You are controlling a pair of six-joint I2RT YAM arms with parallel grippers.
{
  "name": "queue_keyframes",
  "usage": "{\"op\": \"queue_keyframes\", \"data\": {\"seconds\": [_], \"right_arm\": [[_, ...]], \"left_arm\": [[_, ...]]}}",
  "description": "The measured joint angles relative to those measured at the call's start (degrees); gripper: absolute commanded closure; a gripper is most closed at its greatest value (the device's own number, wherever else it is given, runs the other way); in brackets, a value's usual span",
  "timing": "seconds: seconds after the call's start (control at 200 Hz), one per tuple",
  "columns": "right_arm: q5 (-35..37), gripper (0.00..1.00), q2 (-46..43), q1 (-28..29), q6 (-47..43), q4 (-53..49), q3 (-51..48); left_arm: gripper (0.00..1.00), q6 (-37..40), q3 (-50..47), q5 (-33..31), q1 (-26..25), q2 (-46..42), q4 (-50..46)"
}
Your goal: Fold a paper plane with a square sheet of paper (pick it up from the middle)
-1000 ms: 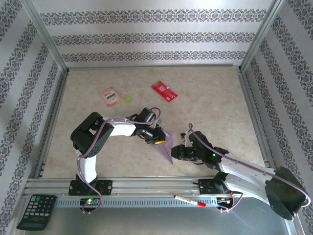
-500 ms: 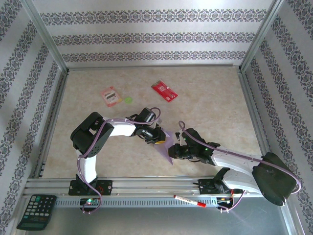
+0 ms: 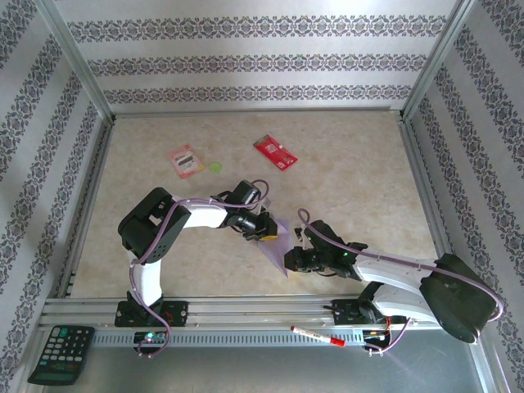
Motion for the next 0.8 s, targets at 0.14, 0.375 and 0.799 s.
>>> {"op": "queue_keyframes", "data": {"seconds": [0.14, 0.375, 0.799], "right_arm": [[0.2, 0.88, -0.1, 0.0, -0.2, -0.5, 0.1], [0.3, 0.87, -2.4, 1.4, -0.3, -1.8, 1.1], [0.5, 0.88, -1.0, 3.4, -0.3, -2.3, 1.3]], "left_arm": [[0.84, 0.0, 0.0, 0.0, 0.0, 0.0, 0.0], [0.84, 0.0, 0.0, 0.0, 0.0, 0.0, 0.1], [0.84, 0.0, 0.0, 0.0, 0.0, 0.0, 0.1]]}}
